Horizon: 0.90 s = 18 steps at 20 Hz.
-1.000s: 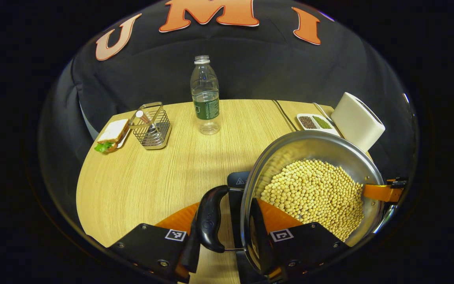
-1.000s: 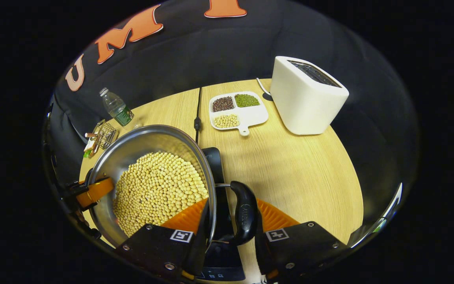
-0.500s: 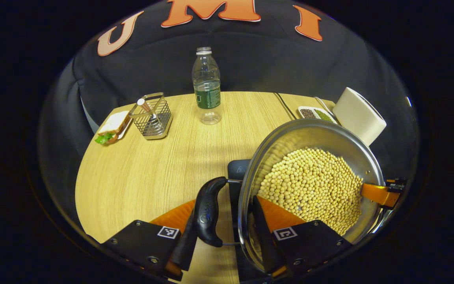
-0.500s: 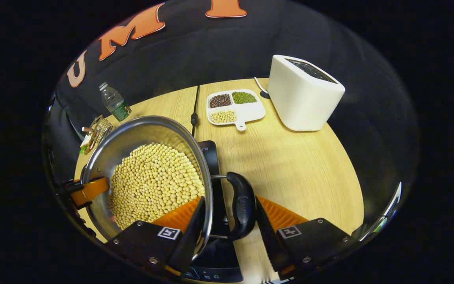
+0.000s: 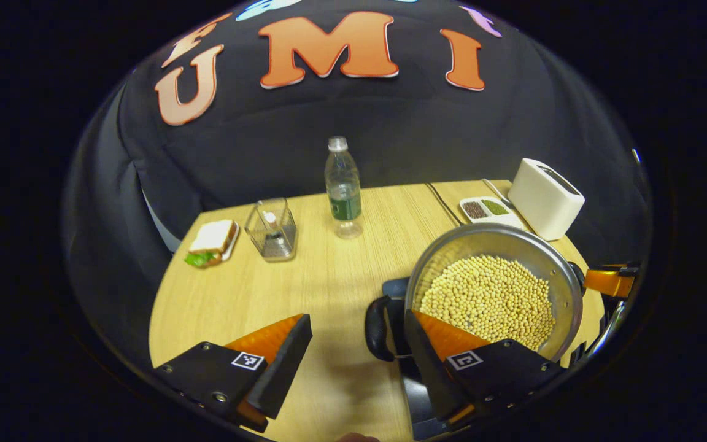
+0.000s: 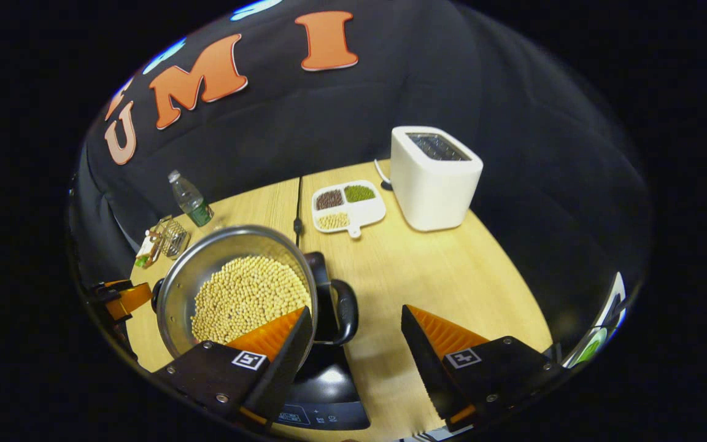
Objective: First push the handle of the pot to place it horizontally, then grasp the pot with both hands and set it on the induction cooktop.
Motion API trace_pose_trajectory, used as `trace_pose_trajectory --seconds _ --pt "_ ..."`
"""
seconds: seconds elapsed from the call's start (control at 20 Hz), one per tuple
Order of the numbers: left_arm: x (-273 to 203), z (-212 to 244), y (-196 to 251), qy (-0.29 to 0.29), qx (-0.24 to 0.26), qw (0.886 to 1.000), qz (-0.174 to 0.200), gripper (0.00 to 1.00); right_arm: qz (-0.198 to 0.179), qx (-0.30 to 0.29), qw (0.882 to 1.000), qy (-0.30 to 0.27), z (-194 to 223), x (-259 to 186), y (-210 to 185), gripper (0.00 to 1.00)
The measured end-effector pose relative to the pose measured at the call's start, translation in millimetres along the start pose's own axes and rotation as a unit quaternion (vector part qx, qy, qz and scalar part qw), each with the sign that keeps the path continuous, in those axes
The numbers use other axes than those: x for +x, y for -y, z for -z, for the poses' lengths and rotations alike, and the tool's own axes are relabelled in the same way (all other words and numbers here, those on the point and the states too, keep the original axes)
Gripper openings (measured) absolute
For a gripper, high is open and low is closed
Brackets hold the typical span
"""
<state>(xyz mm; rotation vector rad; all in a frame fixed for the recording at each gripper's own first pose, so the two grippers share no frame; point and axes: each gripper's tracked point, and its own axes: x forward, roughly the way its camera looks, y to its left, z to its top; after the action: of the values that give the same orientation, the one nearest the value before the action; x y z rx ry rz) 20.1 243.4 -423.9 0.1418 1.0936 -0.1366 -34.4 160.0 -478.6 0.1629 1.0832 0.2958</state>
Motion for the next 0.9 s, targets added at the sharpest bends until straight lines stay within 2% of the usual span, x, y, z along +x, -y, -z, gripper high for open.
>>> trace_pose_trajectory --seconds 0.2,0.35,0.5,0.65,0.7,0.8,0.85,0.9 --pt "-33.2 -85.6 -38.6 0.102 -0.026 0.994 -0.014 0.9 0.003 -0.007 0.995 0.102 -72.0 -45.8 3.1 0.89" --pt "-83.1 -171.6 -87.1 0.195 -0.046 0.979 -0.033 0.9 -0.007 -0.034 0.983 0.181 -125.3 -85.8 -3.1 0.9" --pt "-153.6 -229.1 -121.5 0.284 -0.04 0.956 -0.065 0.9 -0.021 -0.064 0.963 0.262 -179.4 -133.6 -22.1 0.93" --pt "-227.9 -281.3 -131.3 0.383 -0.029 0.92 -0.072 0.88 -0.053 -0.07 0.941 0.327 -225.1 -184.0 -47.8 0.93" --pt "-252.8 -292.0 -134.7 0.411 -0.028 0.909 -0.072 0.9 -0.064 -0.071 0.933 0.346 -240.3 -203.9 -54.4 0.98" --pt "-286.3 -311.6 -131.6 0.448 -0.045 0.892 -0.053 0.9 -0.087 -0.069 0.917 0.383 -267.1 -240.4 -65.8 0.89" --pt "-296.2 -320.0 -127.9 0.461 -0.053 0.885 -0.043 0.88 -0.098 -0.07 0.91 0.395 -276.3 -252.8 -72.4 0.93" --pt "-308.0 -332.3 -131.4 0.471 -0.057 0.88 -0.041 0.9 -0.105 -0.074 0.906 0.404 -283.9 -262.1 -81.3 0.93"
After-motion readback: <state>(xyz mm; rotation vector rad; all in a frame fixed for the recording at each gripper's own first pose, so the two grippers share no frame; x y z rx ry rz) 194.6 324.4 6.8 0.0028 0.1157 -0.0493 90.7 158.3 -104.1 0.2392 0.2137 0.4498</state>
